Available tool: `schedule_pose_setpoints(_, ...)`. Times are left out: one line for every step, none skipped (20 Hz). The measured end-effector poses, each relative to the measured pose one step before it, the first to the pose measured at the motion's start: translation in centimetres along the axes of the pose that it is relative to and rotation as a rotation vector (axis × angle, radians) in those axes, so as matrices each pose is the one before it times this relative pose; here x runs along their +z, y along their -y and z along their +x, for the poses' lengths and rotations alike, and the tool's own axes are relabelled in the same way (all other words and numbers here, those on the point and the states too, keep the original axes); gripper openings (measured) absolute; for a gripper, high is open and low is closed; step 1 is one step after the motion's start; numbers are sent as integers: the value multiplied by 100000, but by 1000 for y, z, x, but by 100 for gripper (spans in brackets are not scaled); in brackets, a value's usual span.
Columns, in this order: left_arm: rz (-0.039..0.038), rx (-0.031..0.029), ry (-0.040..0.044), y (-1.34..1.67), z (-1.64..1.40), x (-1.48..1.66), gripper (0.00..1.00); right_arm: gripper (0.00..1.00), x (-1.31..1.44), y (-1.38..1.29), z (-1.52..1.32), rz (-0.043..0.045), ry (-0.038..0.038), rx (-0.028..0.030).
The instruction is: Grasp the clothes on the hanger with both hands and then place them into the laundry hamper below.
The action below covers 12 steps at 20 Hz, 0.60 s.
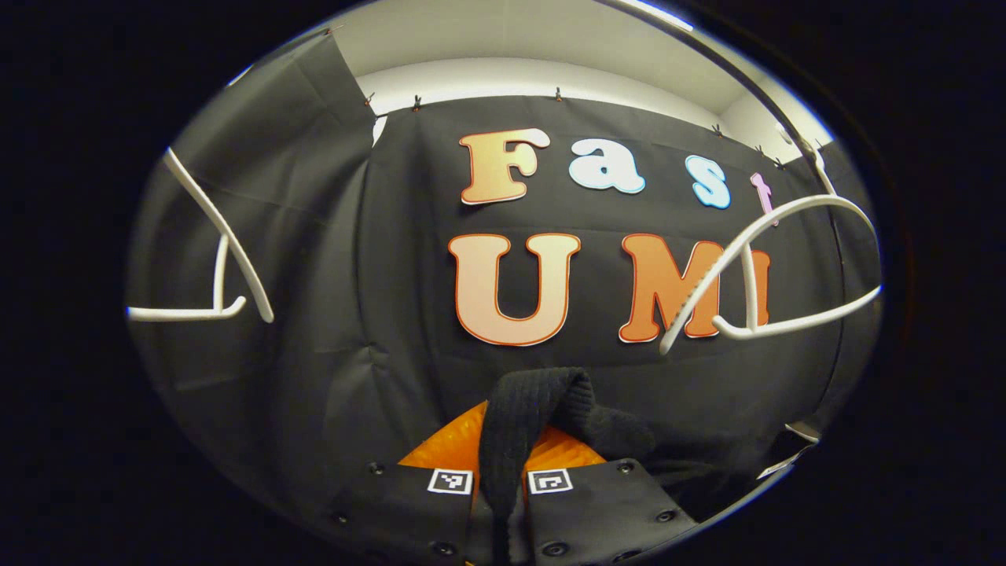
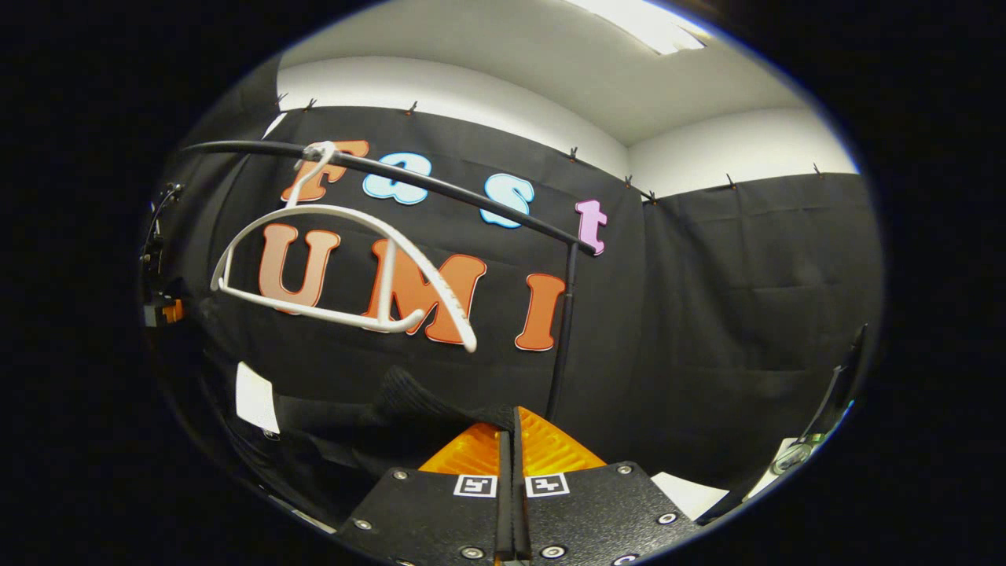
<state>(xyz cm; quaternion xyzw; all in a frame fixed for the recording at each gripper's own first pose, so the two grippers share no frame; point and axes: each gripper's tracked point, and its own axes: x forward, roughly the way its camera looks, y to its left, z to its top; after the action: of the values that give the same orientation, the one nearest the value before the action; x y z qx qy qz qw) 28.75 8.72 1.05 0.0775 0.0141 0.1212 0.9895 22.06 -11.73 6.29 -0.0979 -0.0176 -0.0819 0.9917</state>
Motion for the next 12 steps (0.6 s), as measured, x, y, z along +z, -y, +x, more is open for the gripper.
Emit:
schedule_pose_setpoints(1049, -347, -253, -170, -555, -199, 12, 0, -107, -825, -516, -437, 118, 1747)
schedule_pose_setpoints(643, -320, -311, -184, -253, -251, 12, 0, -98, -780, -601, 129, -188, 1629)
schedule_pose_setpoints(663, -157, -702, -218, -593, -335, 12, 0, -119, -690, -675, -329, -47, 1687)
schedule_pose_setpoints(452, -729, -890, 30, -627, -279, 12, 0, -97, -692, -570, -435, -61, 1454)
schedule_pose_setpoints(56, -1016, -1101, 204, -724, -420, 12, 6, -83, -1069, -524, -321, 50, 1778)
schedule_pose_setpoints(-466, -1453, -959, 637, -877, -533, 12, 0, -204, -1108, -563, 85, -208, 2092)
schedule_pose_setpoints(229, -1436, -895, 534, -809, -475, 12, 0, -252, -1172, -430, 669, -311, 2384)
schedule_pose_setpoints(394, -1392, -867, 466, -572, -697, 12, 0, -470, -1317, -305, 920, -389, 2507)
schedule_pose_setpoints(663, -1573, -724, 602, -460, -615, 12, 0, -425, -1298, -226, 970, -501, 2219)
schedule_pose_setpoints(424, -1676, -1192, 690, -278, -863, 14, 0, -501, -1311, -175, 791, -703, 1993)
schedule_pose_setpoints(-83, -2182, -1597, 988, -539, -937, 14, 0, -755, -1247, -69, 905, -843, 1919)
schedule_pose_setpoints(-484, -2175, -1977, 1030, -417, -1082, 14, 0, -613, -1207, -20, 821, -609, 1954)
